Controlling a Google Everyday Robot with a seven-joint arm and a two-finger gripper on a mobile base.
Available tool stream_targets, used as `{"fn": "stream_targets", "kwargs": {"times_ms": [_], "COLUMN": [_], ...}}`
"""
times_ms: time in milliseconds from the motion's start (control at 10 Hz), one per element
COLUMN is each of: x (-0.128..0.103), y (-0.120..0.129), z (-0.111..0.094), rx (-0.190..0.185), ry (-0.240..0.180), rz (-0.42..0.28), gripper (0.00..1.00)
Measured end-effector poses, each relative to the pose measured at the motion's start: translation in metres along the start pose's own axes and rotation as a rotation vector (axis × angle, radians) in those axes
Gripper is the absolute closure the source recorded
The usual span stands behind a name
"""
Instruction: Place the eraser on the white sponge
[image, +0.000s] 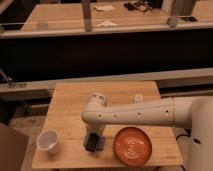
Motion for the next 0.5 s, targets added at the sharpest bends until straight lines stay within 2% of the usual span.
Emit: {"fn": "stream_targets", "kwargs": {"times_ms": [100,300,500], "x": [0.0009,0.0017,0.0014], "y": [0.0002,0.0009,-0.0004], "z": [-0.0027,-0.0041,-0.0051], "rx": [0.001,-0.001,0.000], "ry": [0.001,0.003,0.005], "rz": [0.004,0.006,0.003], "gripper": [0.47,0.31,0.28]}}
